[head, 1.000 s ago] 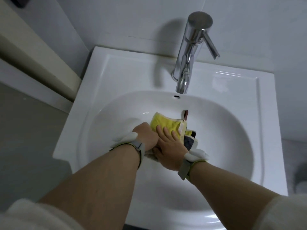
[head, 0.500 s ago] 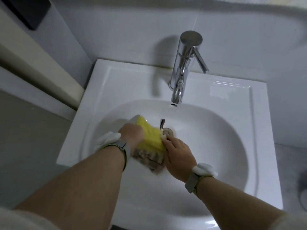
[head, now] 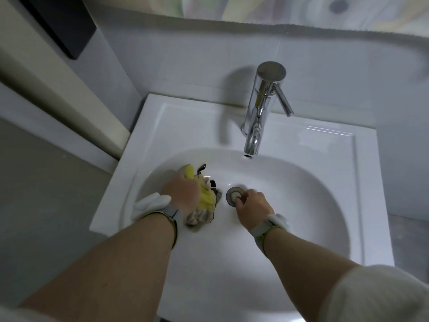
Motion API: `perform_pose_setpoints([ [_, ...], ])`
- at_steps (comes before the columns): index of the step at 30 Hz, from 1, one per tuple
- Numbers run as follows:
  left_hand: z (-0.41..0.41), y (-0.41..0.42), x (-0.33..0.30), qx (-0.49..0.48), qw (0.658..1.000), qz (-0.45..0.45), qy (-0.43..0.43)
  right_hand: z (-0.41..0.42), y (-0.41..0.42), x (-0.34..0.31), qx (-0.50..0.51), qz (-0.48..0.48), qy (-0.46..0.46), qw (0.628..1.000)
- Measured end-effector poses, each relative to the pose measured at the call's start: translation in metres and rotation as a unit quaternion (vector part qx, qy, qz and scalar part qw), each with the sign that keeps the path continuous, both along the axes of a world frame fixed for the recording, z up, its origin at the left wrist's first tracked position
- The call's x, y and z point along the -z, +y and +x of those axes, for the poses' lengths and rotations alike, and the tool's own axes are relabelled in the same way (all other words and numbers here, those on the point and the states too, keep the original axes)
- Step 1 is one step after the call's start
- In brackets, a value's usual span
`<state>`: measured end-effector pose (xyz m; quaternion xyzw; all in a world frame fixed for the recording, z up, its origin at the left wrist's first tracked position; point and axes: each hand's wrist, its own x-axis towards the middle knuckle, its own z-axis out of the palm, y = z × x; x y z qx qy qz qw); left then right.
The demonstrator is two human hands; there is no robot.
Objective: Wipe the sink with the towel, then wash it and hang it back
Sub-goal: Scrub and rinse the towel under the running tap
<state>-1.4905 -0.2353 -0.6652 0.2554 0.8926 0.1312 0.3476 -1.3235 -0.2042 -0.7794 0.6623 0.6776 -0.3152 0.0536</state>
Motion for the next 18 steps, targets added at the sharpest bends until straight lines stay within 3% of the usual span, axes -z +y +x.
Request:
perform_pose_setpoints([
  [12,-0.011,0.0,0.025,0.044,0.998,-0.04,-0.032,-0.021,0.019,0.01,0.093,-0.066,-0.019,0.993],
  [18,-0.009,0.003,0.022,0.031,0.998,-0.04,-0.035,-0.017,0.016,0.014,0.077,-0.049,-0.013,0.996],
])
